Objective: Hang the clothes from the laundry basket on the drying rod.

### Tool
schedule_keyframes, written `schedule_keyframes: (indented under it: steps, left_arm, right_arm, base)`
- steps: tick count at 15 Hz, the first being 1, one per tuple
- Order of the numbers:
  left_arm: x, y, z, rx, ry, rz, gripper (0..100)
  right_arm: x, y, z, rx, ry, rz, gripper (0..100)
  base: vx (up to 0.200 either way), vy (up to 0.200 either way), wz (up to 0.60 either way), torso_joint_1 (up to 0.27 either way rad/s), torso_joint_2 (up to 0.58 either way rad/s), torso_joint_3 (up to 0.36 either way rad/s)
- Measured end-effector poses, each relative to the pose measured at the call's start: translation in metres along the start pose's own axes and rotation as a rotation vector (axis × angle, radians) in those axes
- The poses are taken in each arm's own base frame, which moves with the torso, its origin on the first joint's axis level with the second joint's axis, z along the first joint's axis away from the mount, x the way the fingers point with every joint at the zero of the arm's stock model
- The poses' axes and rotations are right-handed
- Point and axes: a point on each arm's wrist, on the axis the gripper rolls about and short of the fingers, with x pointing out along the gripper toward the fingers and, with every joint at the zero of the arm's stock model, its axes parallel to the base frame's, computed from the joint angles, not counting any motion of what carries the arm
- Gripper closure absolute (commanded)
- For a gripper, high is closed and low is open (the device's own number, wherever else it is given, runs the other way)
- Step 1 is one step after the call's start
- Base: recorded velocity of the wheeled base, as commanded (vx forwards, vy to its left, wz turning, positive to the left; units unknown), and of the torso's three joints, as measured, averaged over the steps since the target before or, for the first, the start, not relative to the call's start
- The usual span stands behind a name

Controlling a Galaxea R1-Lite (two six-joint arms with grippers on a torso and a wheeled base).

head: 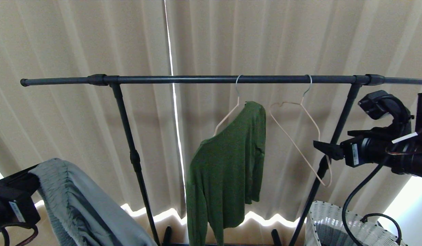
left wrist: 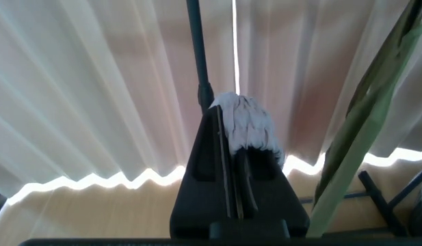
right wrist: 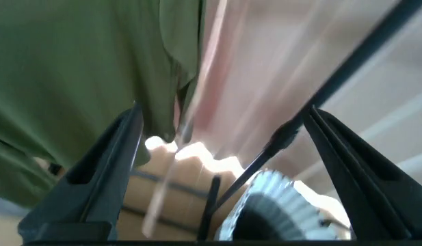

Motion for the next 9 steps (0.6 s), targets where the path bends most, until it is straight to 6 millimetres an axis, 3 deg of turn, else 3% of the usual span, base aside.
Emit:
schedule_keyframes:
  steps: [9]
  left_arm:
    - [-0.002, 0.000, 0.000, -0.001, -0.008, 0.000, 100]
  right_arm:
    - [0.058, 0.013, 0.016, 0.041, 0.111, -0.048, 0]
  base:
    - [0.000, 0.000, 0.00, 0.000, 0.00, 0.000]
